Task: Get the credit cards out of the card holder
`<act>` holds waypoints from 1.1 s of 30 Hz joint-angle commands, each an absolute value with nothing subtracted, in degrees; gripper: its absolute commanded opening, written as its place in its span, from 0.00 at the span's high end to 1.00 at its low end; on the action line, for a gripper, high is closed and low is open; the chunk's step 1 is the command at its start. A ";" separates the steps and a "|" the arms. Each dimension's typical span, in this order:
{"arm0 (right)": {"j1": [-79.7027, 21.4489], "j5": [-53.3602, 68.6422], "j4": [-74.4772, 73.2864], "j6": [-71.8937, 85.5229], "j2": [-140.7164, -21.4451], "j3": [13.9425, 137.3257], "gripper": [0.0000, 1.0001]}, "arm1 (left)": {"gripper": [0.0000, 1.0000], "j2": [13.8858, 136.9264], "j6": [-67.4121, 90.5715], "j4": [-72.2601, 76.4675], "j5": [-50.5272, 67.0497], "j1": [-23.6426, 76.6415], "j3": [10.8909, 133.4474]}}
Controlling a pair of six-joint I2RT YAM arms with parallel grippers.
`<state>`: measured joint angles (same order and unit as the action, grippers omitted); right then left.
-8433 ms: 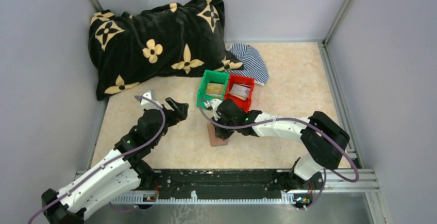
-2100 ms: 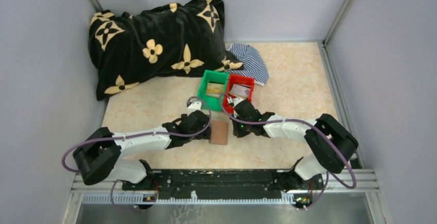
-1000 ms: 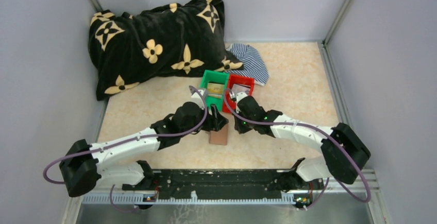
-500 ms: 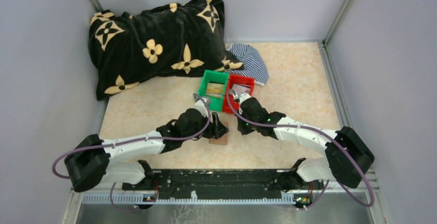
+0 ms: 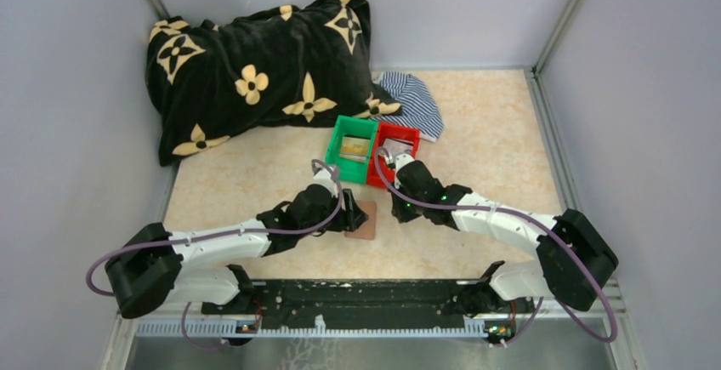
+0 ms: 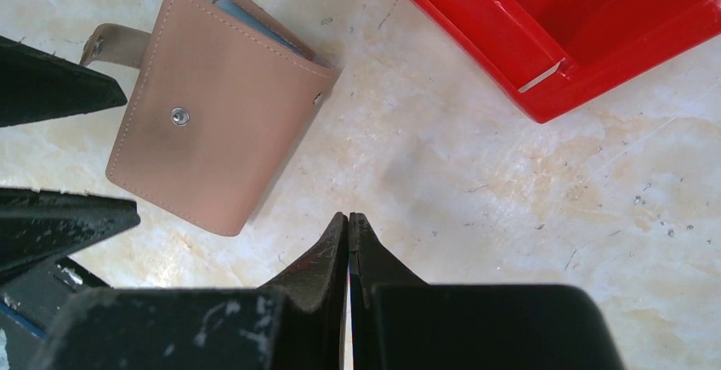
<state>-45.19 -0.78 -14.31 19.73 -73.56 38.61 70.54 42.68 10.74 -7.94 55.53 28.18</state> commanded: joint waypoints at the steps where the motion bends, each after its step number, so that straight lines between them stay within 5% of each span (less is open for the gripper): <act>1: -44.80 0.13 -12.65 19.75 -73.12 40.05 1.00 | 0.31 69.25 43.77 8.35 -11.34 54.87 26.04; 8: -44.82 0.44 -13.68 18.20 -72.75 41.52 1.00 | 0.30 68.22 45.72 6.45 -13.99 52.97 24.32; 33: -44.80 -1.89 -14.42 19.53 -70.36 40.87 1.00 | 0.30 71.75 46.15 24.61 6.42 51.99 24.76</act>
